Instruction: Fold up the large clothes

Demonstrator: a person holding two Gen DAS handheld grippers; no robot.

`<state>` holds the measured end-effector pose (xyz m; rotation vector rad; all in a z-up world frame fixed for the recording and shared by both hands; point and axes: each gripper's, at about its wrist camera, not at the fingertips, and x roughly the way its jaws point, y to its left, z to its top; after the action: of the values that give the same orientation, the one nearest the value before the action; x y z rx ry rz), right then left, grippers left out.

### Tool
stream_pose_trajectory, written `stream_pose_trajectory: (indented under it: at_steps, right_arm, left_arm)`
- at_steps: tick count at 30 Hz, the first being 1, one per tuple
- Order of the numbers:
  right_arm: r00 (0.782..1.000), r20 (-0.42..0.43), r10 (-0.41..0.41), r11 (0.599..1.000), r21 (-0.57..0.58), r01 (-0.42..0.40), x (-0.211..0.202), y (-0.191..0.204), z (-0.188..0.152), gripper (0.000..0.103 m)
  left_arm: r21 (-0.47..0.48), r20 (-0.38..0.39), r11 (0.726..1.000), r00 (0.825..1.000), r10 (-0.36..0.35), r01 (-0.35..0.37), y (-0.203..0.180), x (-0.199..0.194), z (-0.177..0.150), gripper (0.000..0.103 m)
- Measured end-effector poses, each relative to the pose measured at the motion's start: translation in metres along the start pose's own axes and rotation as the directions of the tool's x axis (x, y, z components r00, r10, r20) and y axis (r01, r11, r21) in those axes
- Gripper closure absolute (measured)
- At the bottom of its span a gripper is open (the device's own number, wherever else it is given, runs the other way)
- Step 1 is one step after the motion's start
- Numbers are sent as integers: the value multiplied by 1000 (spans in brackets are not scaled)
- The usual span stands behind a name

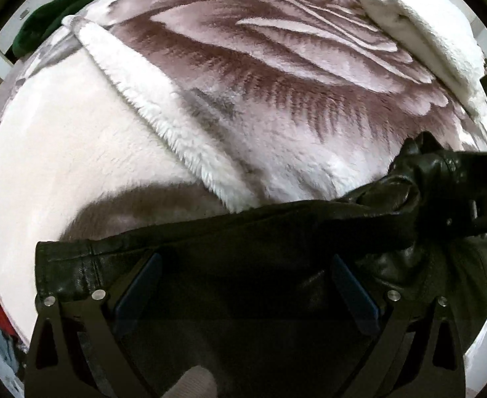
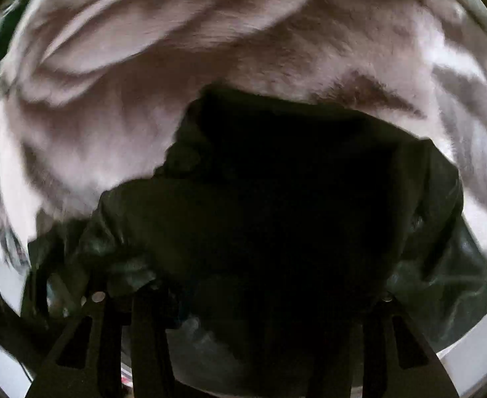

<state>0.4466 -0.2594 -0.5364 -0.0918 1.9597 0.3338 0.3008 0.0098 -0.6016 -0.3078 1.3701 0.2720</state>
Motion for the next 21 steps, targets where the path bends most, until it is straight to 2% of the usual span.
stream_pose_trajectory:
  at_steps: [4, 5, 7, 8, 9, 11, 12, 14, 15, 16, 18, 20, 21]
  right_arm:
    - [999, 27, 17, 1000, 4, -17, 0, 0, -1, 53]
    - [999, 30, 35, 999, 2, -35, -5, -2, -4, 53]
    - [994, 57, 90, 996, -3, -90, -15, -15, -19, 52]
    - [989, 79, 125, 992, -10, -124, -24, -21, -27, 52]
    - [977, 110, 181, 984, -17, -180, -36, -29, -41, 52]
    - [940, 157, 304, 951, 3, -308, -59, -56, -76, 49]
    - [922, 179, 344, 936, 16, -352, -66, -67, -88, 44]
    - [876, 248, 413, 892, 85, -445, -75, -106, -128, 42]
    - [867, 266, 420, 879, 118, -462, -76, -120, -138, 42]
    - [861, 288, 418, 863, 171, -476, -70, -143, -152, 42]
    - [852, 324, 410, 825, 267, -498, -59, -179, -173, 42]
    - [846, 345, 406, 785, 342, -516, -36, -212, -185, 42]
    - [837, 357, 416, 768, 354, -533, -26, -223, -185, 42]
  left_arm:
    - [19, -14, 999, 999, 28, -28, -2, -14, 2, 0]
    - [28, -12, 998, 999, 52, -51, -4, -25, 2, 0]
    - [72, 20, 986, 989, 147, -148, -16, -50, -6, 0]
    - [80, 33, 984, 987, 158, -160, -21, -61, -11, 0]
    - [77, 40, 987, 990, 137, -140, -25, -71, -17, 0]
    - [41, 27, 999, 999, 34, -35, -37, -80, -30, 3]
    - [16, 14, 1000, 1000, -24, 24, -45, -81, -34, 9]
    - [-4, -27, 994, 994, -106, 106, -64, -75, -43, 29]
    - [9, -62, 992, 990, -125, 125, -77, -64, -49, 56]
    - [17, -76, 992, 989, -124, 125, -86, -58, -53, 69]
    - [30, -63, 995, 994, -89, 92, -98, -43, -54, 69]
    - [2, -76, 994, 991, -110, 111, -94, -31, -49, 69]
    - [-11, -85, 992, 988, -126, 126, -91, -28, -47, 69]
